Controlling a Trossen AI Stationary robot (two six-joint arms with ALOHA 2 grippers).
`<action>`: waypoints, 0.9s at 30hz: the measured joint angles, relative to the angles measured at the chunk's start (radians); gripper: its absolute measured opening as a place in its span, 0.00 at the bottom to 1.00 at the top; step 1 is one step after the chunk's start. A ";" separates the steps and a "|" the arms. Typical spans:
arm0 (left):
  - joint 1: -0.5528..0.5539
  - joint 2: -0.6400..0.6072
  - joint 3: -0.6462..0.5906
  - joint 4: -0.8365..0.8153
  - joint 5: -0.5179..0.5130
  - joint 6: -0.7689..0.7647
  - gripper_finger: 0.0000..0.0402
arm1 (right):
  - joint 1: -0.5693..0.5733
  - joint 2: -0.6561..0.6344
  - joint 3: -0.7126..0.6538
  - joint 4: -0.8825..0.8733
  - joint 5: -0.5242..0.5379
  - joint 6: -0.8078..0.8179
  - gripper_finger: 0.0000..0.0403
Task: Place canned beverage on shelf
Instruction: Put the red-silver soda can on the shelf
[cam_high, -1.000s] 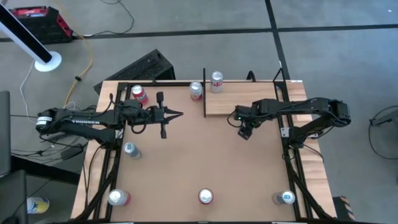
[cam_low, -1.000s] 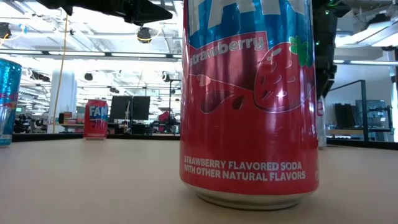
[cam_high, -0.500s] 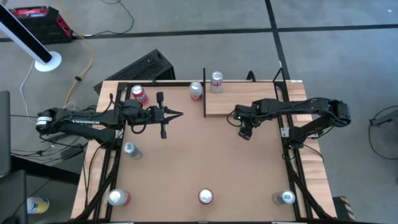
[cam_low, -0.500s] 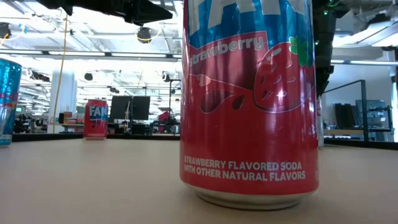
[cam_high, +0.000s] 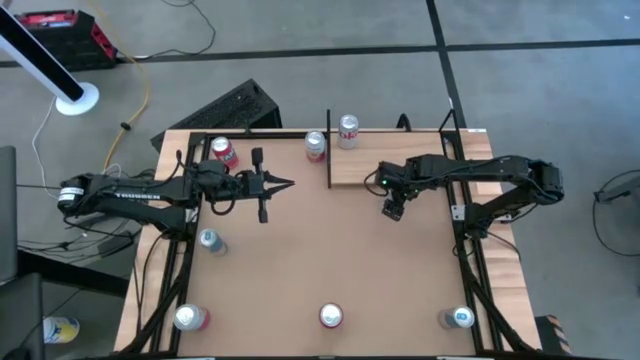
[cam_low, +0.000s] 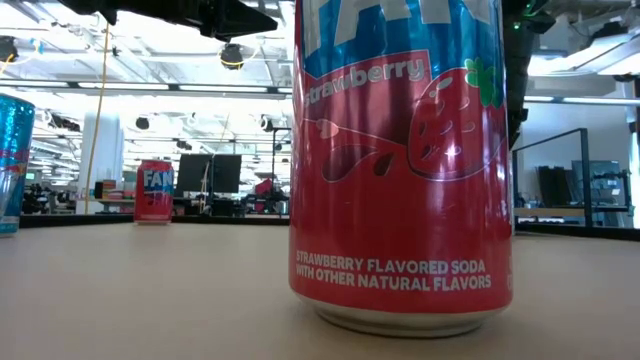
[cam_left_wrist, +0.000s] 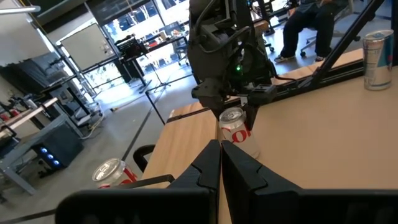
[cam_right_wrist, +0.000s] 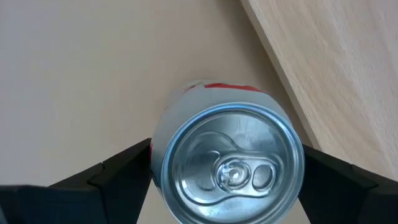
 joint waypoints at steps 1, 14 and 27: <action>0.000 0.000 0.000 0.000 0.000 0.000 0.00 | 0.000 0.000 0.000 0.000 0.000 0.000 0.92; 0.000 0.000 0.000 0.000 0.000 0.003 0.00 | 0.024 -0.003 0.015 -0.004 -0.054 -0.201 0.82; 0.000 0.000 0.000 0.001 0.000 0.003 0.00 | 0.014 0.021 0.244 0.056 -0.049 -0.647 0.84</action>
